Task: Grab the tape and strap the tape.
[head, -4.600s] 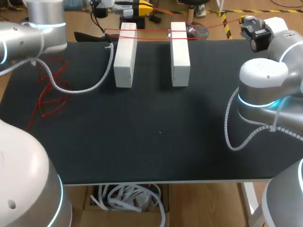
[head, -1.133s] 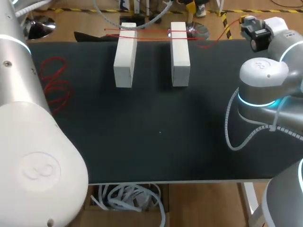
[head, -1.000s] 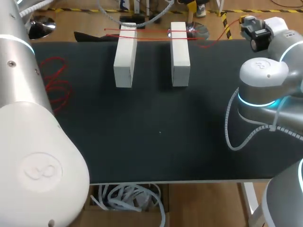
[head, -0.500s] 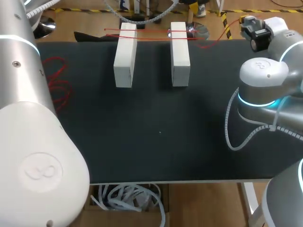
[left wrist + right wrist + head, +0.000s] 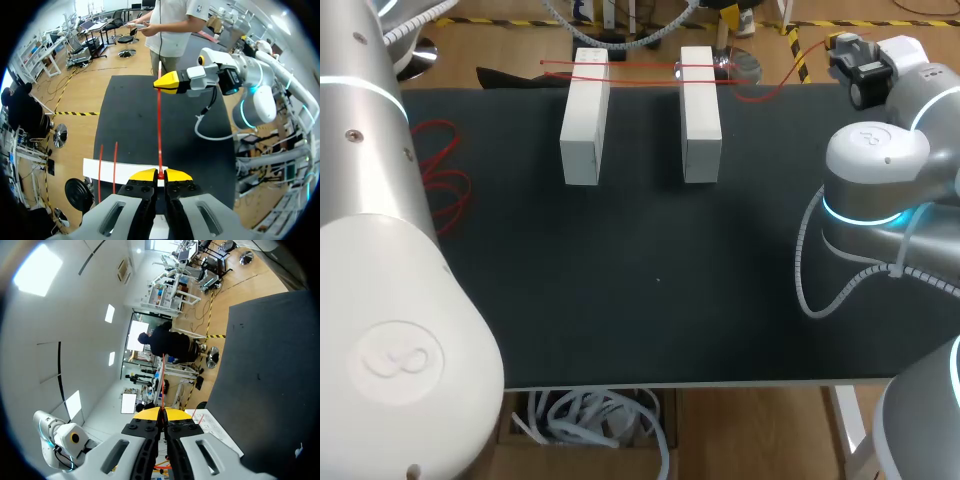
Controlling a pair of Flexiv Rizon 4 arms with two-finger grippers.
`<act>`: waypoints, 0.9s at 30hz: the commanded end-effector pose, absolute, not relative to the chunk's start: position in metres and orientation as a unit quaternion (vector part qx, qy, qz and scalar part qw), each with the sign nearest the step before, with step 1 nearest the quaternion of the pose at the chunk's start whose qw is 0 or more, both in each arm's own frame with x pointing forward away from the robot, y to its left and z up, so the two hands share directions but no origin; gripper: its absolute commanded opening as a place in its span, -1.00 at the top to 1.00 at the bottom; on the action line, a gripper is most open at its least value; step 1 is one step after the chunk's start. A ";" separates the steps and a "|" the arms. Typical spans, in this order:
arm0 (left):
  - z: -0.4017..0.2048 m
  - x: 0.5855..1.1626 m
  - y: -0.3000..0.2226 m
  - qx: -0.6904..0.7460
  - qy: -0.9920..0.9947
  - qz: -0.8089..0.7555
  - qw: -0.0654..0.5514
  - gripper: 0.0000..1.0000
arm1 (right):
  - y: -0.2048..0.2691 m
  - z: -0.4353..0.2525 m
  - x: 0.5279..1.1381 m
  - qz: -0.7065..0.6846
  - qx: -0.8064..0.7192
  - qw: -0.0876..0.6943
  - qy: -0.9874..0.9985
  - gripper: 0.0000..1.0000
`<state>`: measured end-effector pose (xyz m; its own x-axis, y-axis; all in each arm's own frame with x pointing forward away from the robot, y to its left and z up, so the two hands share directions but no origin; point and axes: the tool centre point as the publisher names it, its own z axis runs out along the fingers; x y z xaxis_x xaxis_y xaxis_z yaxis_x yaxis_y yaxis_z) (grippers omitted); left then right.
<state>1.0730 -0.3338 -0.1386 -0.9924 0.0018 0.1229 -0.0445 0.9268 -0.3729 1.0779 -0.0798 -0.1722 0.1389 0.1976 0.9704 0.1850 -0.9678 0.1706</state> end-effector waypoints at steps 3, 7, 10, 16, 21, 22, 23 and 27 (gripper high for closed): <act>-0.138 1.076 -0.336 0.011 -0.980 0.186 0.065 1.00 | -0.080 -0.171 1.078 0.641 0.757 0.005 0.127 1.00; -0.138 1.076 -0.336 0.011 -0.980 0.186 0.065 1.00 | -0.080 -0.171 1.078 0.641 0.757 0.005 0.127 1.00; -0.138 1.076 -0.336 0.011 -0.980 0.186 0.065 1.00 | -0.080 -0.171 1.078 0.641 0.757 0.005 0.127 1.00; -0.138 1.076 -0.336 0.011 -0.980 0.186 0.065 1.00 | -0.088 -0.165 1.080 0.640 0.739 0.057 0.202 1.00; -0.138 1.076 -0.336 0.011 -0.980 0.186 0.065 1.00 | -0.093 -0.160 1.083 0.622 0.714 0.120 0.299 1.00; -0.138 1.076 -0.336 0.011 -0.980 0.186 0.065 1.00 | -0.094 -0.160 1.083 0.616 0.708 0.135 0.318 1.00; -0.138 1.076 -0.336 0.011 -0.980 0.186 0.065 1.00 | -0.094 -0.159 1.083 0.612 0.702 0.147 0.333 1.00; -0.138 1.076 -0.336 0.011 -0.980 0.186 0.065 1.00 | -0.098 -0.158 1.082 0.597 0.686 0.177 0.377 1.00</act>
<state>1.0742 -0.3345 -0.1392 -0.9917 0.0029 0.1282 -0.0449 0.9285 -0.3686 1.0838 -0.0941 -0.1659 0.0131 0.6105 0.7919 0.2481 -0.7692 0.5889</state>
